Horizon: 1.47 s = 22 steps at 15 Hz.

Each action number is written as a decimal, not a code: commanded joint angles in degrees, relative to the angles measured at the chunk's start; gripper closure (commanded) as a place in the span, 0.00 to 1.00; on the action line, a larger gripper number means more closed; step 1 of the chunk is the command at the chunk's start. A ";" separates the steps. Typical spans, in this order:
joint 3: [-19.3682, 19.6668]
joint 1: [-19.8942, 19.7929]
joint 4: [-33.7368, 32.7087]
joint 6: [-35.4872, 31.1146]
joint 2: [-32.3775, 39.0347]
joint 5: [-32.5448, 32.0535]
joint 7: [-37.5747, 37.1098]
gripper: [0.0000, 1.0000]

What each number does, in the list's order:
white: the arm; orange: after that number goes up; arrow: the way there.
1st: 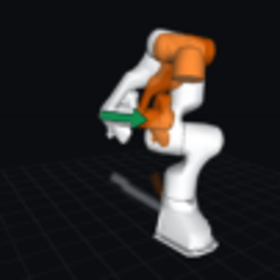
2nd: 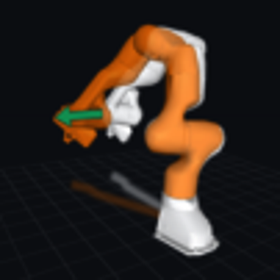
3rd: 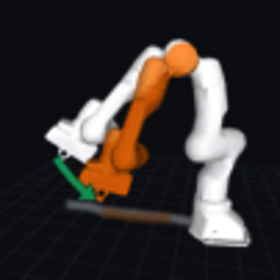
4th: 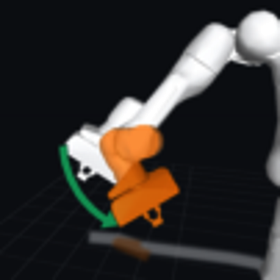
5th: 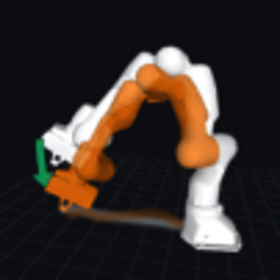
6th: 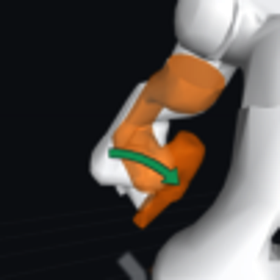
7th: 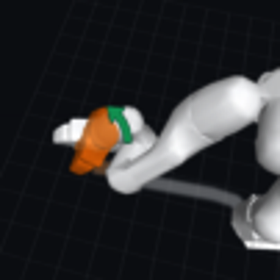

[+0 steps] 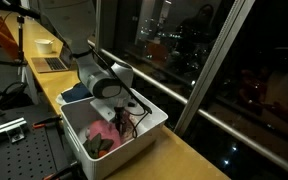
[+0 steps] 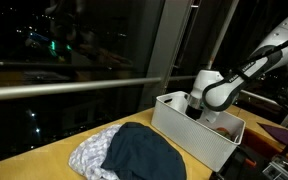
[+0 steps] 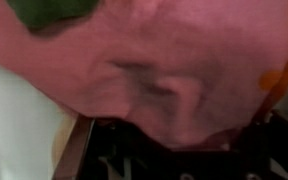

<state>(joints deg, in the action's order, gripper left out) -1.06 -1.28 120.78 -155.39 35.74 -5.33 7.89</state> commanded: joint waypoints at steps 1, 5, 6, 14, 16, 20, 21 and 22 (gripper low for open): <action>0.28 -0.89 6.27 0.21 -7.11 0.25 0.29 0.90; 0.24 -0.41 13.15 2.50 -19.22 0.27 -0.42 1.00; 0.45 -0.01 14.27 3.05 -21.97 -0.07 -0.80 1.00; -1.50 3.65 12.15 18.25 -42.99 -8.14 -8.81 1.00; -3.99 4.82 9.11 22.90 -46.02 -10.64 -11.23 1.00; -10.76 8.22 -0.16 32.69 -47.08 -13.73 -14.65 1.00; -12.41 9.39 -2.95 35.11 -46.49 -13.61 -14.89 1.00; -14.17 10.75 -5.68 36.97 -45.02 -13.23 -15.27 1.00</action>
<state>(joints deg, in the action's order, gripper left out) -11.35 6.76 122.85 -124.66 -12.20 -17.19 -5.50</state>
